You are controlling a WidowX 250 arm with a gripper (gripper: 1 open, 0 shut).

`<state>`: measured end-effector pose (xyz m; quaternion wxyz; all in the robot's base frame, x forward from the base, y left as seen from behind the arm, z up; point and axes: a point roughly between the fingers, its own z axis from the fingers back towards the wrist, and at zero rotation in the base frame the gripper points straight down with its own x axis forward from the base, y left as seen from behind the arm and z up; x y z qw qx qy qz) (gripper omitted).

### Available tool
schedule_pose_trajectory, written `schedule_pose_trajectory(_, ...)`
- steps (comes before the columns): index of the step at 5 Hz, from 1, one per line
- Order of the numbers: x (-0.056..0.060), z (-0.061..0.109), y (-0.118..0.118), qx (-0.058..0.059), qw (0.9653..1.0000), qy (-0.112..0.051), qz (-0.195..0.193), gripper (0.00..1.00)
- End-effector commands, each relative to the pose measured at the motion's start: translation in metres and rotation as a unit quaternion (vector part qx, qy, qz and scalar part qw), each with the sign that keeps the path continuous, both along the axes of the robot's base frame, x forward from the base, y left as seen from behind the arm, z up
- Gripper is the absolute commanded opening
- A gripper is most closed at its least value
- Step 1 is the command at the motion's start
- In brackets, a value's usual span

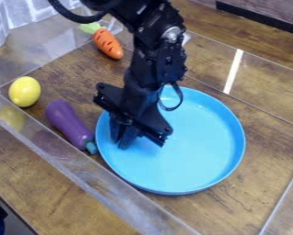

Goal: Remove the purple eggplant from the blue tray and put it on the table

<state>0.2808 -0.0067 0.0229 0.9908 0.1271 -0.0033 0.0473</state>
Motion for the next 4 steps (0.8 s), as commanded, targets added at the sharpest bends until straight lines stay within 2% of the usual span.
schedule_pose_trajectory(1, -0.009, 0.022, -0.012, -0.001, 0.9996, -0.024, 0.015, 0.0)
schedule_pose_trajectory(3, -0.022, 0.031, -0.018, 0.004, 0.9985, -0.033, 0.043, 0.0)
schedule_pose_trajectory(4, -0.023, 0.037, -0.024, 0.004, 0.9993, -0.037, 0.009, 0.0)
